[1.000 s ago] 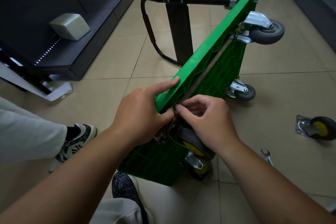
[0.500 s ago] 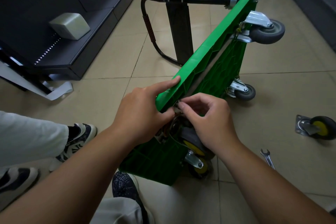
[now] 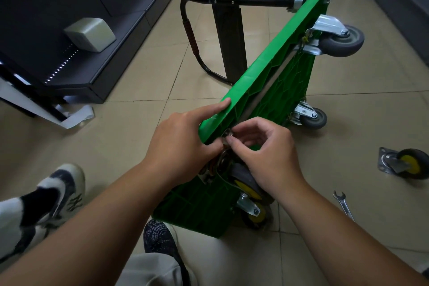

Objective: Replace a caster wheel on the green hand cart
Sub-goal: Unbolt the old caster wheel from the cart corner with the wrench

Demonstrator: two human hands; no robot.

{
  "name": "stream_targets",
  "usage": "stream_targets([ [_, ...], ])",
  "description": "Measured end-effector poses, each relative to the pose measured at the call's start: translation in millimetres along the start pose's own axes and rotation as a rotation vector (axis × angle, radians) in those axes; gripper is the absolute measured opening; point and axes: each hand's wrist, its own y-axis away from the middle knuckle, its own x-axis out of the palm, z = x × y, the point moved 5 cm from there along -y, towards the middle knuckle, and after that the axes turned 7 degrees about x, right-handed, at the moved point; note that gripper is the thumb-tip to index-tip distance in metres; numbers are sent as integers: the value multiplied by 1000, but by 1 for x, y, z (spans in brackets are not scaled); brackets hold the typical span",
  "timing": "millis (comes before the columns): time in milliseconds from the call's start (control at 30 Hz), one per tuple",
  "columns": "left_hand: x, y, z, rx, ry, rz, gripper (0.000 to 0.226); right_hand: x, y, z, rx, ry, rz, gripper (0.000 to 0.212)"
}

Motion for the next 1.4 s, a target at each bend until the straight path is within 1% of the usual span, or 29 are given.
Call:
stream_targets([
  [233, -2, 1, -2, -4, 4, -8, 69, -1, 0, -1, -4, 58, -16, 16],
  [467, -2, 1, -2, -12, 8, 4, 69, -15, -4, -2, 7, -9, -52, 18],
  [567, -1, 2, -3, -20, 32, 21, 68, -25, -5, -8, -18, 49, -83, 17],
  [667, 0, 2, -5, -28, 38, 37, 70, -42, -8, -31, -14, 116, -102, 18],
  [733, -1, 2, -6, -27, 37, 29, 73, -58, -7, -61, 61, 147, -135, 20],
  [867, -1, 4, -7, -27, 49, 29, 74, -89, 13, -140, 302, 183, -225, 26],
  [967, 0, 3, -6, -27, 56, 35, 75, -108, 33, -189, 405, 244, -216, 23],
  [1100, -1, 6, -9, -27, 51, 34, 75, -131, 61, -235, 505, 367, -228, 22],
  [1200, -2, 6, -13, -25, 62, 42, 75, -140, 81, -270, 621, 474, -204, 23],
  [1300, -1, 7, -16, -35, 20, 70, 76, -145, 101, -296, 712, 499, -230, 24],
  [1400, -3, 9, -20, -21, -39, 26, 74, -148, 124, -315, 778, 496, -255, 27],
])
